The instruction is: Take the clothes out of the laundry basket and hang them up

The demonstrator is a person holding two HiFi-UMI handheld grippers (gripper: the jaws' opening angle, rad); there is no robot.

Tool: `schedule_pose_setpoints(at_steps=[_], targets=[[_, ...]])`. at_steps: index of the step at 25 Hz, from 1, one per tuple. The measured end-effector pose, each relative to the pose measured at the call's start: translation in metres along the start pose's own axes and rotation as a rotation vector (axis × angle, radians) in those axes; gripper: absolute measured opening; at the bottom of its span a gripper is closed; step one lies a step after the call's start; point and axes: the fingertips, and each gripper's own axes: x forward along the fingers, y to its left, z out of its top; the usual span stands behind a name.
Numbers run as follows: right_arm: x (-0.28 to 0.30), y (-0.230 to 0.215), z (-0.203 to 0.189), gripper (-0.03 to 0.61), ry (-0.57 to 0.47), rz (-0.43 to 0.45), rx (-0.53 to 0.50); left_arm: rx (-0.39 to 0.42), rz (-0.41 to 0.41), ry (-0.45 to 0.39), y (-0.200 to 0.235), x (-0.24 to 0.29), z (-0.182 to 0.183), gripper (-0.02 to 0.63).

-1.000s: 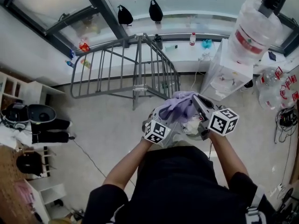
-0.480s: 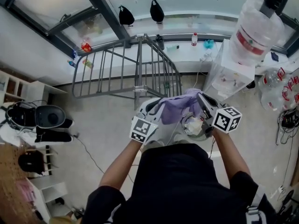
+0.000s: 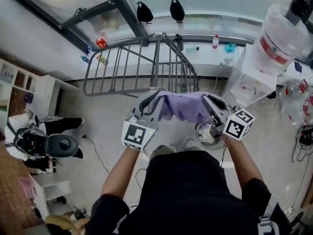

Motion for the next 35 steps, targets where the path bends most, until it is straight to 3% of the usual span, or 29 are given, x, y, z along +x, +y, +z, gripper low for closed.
schedule_pose_setpoints(at_steps=[3, 6, 9, 12, 16, 19, 21, 23, 26, 30, 35], targets=[[0.016, 0.028, 0.002, 0.019, -0.032, 0.134, -0.063, -0.044, 0.063, -0.022, 0.025, -0.018, 0.011, 0.04], [0.031, 0.046, -0.007, 0.082, -0.013, 0.225, -0.112, -0.03, 0.132, -0.026, 0.048, -0.036, 0.015, 0.04], [0.043, 0.058, -0.021, 0.12, 0.027, 0.267, -0.213, -0.02, 0.194, -0.02, 0.067, -0.053, 0.017, 0.04], [0.057, 0.063, -0.034, 0.135, 0.072, 0.279, -0.382, -0.003, 0.231, 0.012, 0.078, -0.066, 0.015, 0.04], [0.102, 0.074, -0.068, 0.204, 0.206, 0.354, -0.535, -0.009, 0.24, 0.022, 0.09, -0.08, 0.011, 0.04], [0.135, 0.087, -0.097, 0.227, 0.295, 0.414, -0.58, -0.023, 0.265, 0.039, 0.105, -0.092, 0.007, 0.04], [0.15, 0.099, -0.115, 0.241, 0.341, 0.443, -0.529, -0.032, 0.291, 0.048, 0.117, -0.099, 0.006, 0.04], [0.162, 0.11, -0.132, 0.241, 0.352, 0.417, -0.401, -0.045, 0.307, 0.035, 0.129, -0.107, 0.003, 0.04], [0.174, 0.127, -0.158, 0.239, 0.335, 0.303, -0.27, -0.072, 0.356, 0.025, 0.154, -0.12, 0.003, 0.04], [0.199, 0.152, -0.188, 0.239, 0.347, 0.206, -0.285, -0.103, 0.388, 0.006, 0.182, -0.134, 0.0, 0.04], [0.246, 0.149, -0.187, 0.234, 0.292, 0.085, -0.319, -0.122, 0.342, 0.0, 0.2, -0.141, -0.011, 0.04]])
